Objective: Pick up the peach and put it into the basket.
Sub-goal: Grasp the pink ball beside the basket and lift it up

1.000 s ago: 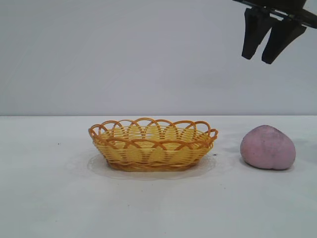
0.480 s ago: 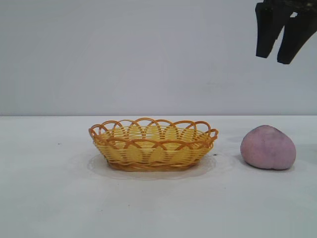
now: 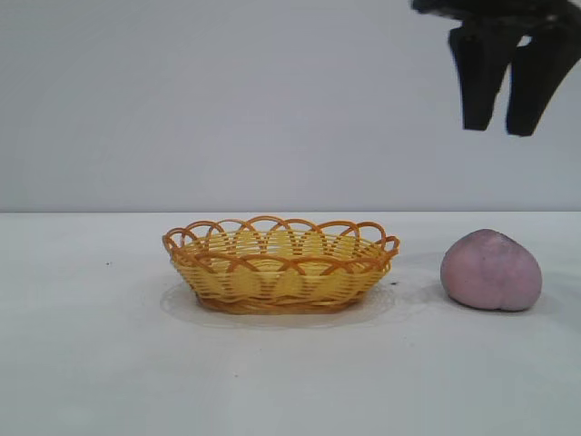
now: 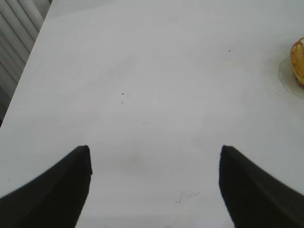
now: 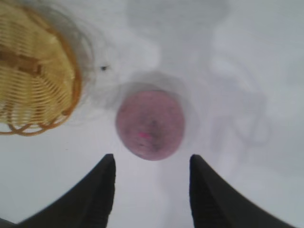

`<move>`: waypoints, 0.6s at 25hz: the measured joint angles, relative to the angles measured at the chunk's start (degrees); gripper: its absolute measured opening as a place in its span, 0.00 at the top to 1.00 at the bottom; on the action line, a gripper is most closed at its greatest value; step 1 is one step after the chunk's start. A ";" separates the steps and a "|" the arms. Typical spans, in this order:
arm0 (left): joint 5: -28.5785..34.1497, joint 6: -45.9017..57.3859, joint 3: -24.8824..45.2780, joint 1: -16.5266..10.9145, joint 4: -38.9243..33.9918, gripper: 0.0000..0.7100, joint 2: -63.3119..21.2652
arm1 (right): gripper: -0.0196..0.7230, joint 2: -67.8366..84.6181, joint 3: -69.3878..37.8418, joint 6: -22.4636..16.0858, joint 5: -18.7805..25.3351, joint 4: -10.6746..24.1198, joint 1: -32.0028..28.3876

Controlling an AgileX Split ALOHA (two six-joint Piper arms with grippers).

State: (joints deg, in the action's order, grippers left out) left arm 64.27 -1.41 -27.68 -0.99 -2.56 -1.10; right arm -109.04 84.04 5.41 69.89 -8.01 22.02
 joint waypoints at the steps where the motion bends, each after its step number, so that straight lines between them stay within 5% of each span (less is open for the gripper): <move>1: 0.00 0.00 0.00 0.00 0.00 0.25 0.00 | 0.56 0.00 -0.62 0.00 -0.15 0.00 0.00; 15: 0.00 0.00 0.00 0.00 0.00 0.25 0.00 | 0.56 -3.12 -6.52 0.26 -8.38 0.00 0.00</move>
State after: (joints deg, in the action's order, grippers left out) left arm 64.27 -1.41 -27.68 -0.99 -2.56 -1.10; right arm -112.16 77.52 5.68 61.50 -8.01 22.02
